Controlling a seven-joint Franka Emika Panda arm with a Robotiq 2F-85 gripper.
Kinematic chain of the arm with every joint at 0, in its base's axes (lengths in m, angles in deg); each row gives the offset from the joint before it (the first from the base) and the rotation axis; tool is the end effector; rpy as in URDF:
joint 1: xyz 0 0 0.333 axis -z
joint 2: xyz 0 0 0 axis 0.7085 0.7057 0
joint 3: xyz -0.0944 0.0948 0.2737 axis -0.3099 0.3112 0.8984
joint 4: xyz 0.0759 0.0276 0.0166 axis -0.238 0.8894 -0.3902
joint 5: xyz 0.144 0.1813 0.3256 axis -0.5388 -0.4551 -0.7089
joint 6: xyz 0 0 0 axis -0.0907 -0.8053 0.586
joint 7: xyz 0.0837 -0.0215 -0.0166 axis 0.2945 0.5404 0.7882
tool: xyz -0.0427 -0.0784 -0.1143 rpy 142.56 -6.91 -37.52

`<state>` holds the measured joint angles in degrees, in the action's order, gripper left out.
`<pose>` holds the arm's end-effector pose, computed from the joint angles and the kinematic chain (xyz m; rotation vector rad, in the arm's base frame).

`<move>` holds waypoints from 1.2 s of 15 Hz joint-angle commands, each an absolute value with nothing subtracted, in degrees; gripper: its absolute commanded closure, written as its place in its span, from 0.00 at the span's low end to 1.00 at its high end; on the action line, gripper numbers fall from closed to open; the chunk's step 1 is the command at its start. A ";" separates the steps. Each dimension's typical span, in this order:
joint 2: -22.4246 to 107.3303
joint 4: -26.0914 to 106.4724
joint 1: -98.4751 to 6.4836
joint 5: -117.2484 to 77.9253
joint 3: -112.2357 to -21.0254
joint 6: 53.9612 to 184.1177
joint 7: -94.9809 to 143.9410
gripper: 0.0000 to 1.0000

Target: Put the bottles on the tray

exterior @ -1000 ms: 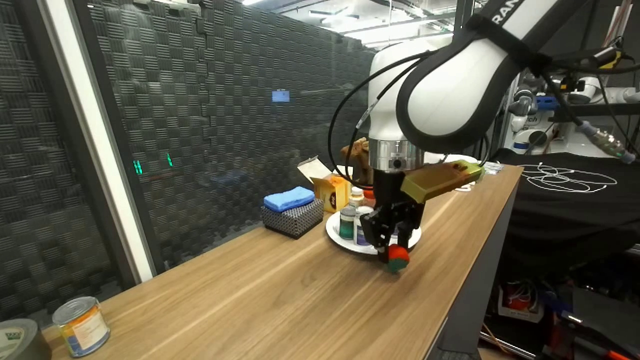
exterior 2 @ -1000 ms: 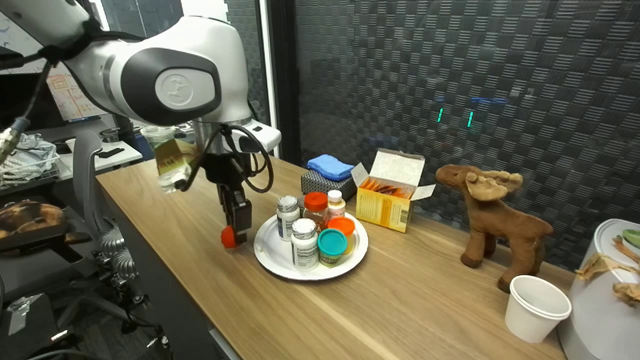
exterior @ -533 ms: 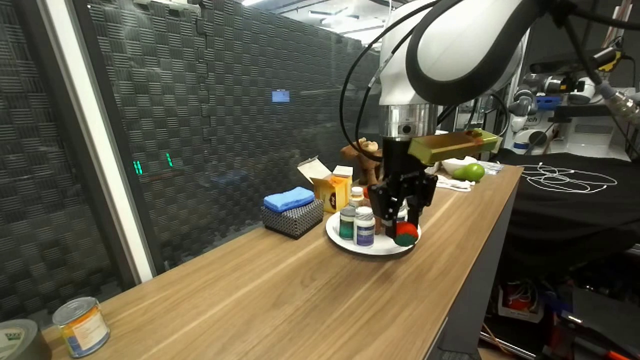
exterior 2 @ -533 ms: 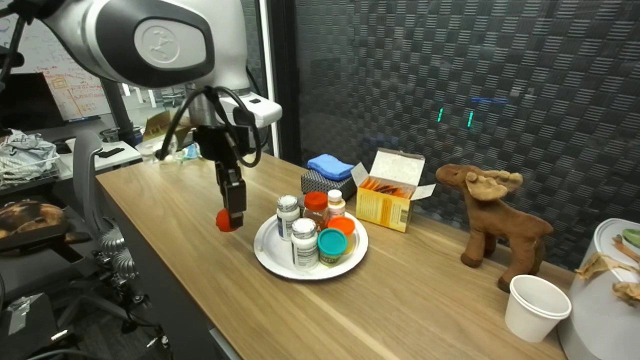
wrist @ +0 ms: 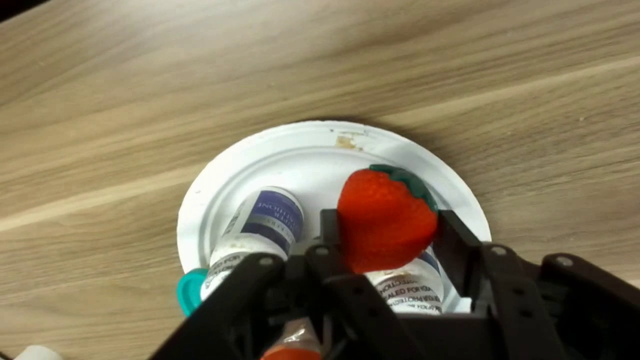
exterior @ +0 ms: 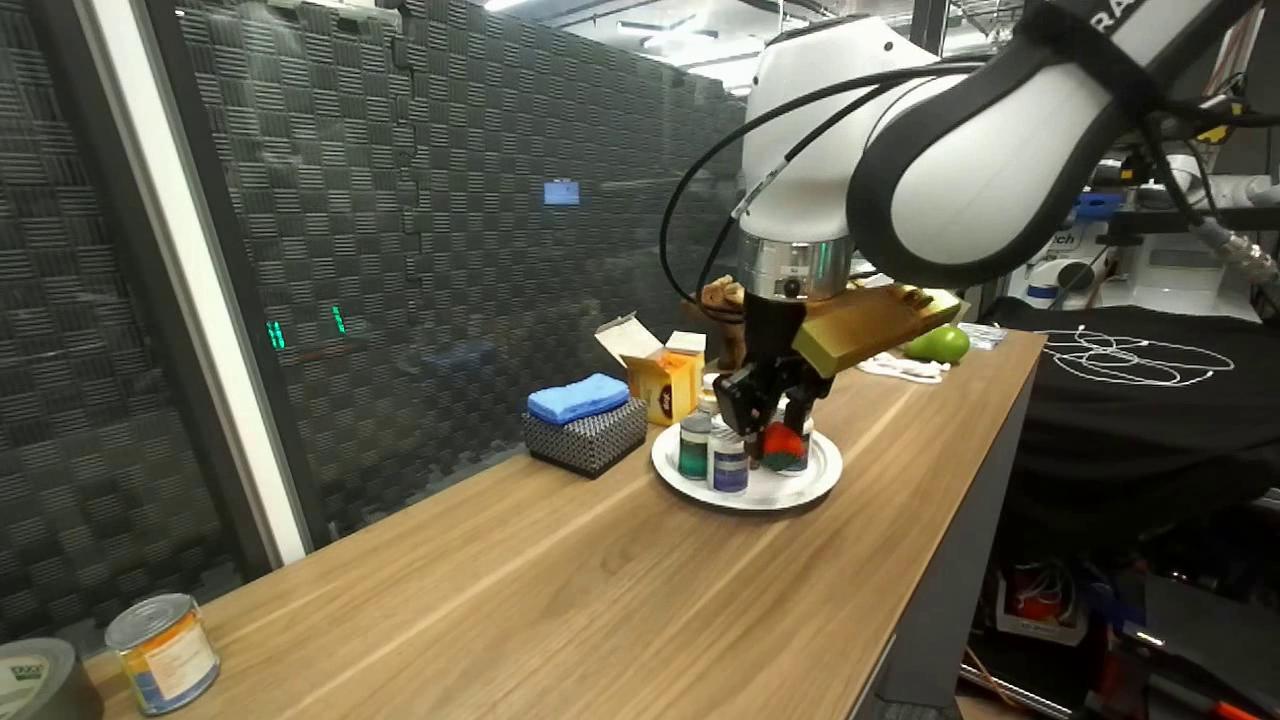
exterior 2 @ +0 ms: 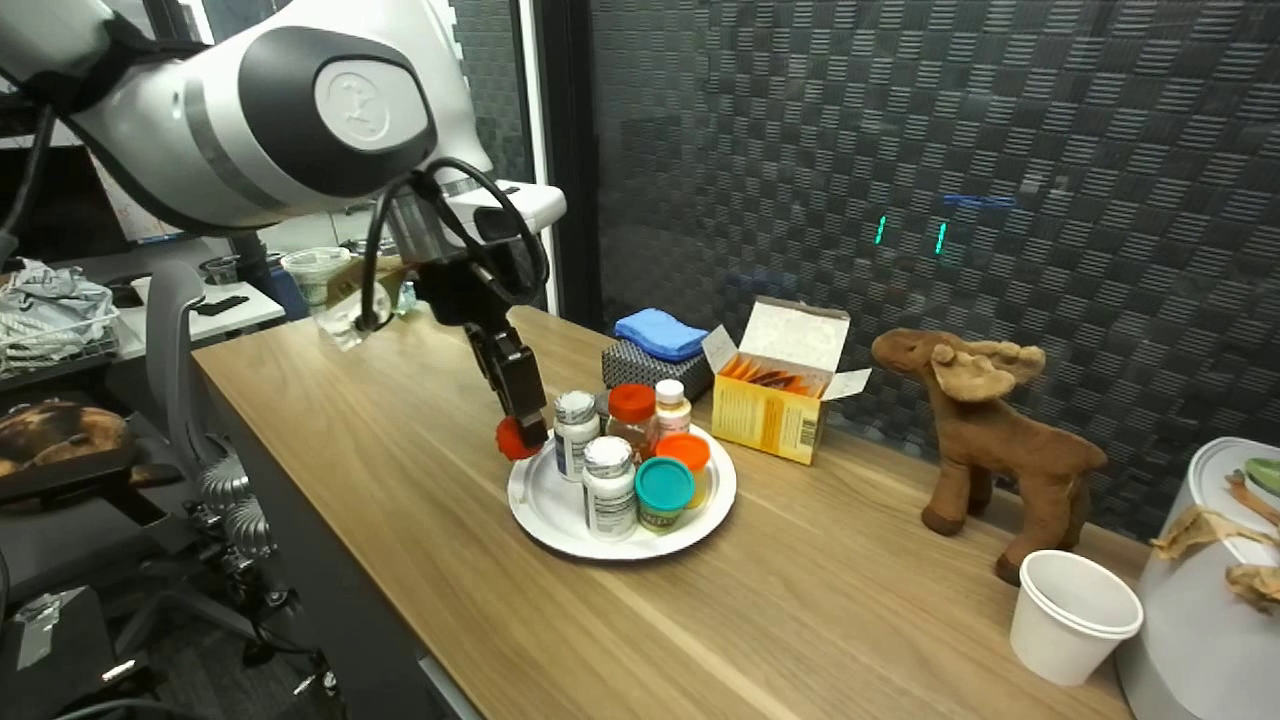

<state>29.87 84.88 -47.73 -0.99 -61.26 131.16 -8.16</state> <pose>0.5139 0.0340 0.2443 2.9322 -0.4037 0.2523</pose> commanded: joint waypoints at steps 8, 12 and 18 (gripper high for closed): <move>21.88 88.08 -48.17 5.64 -61.54 130.51 -10.11 0.00; 16.42 86.76 -49.04 -7.07 -59.94 117.00 8.27 0.00; 12.25 82.58 -47.93 -8.93 -59.85 106.63 15.72 0.00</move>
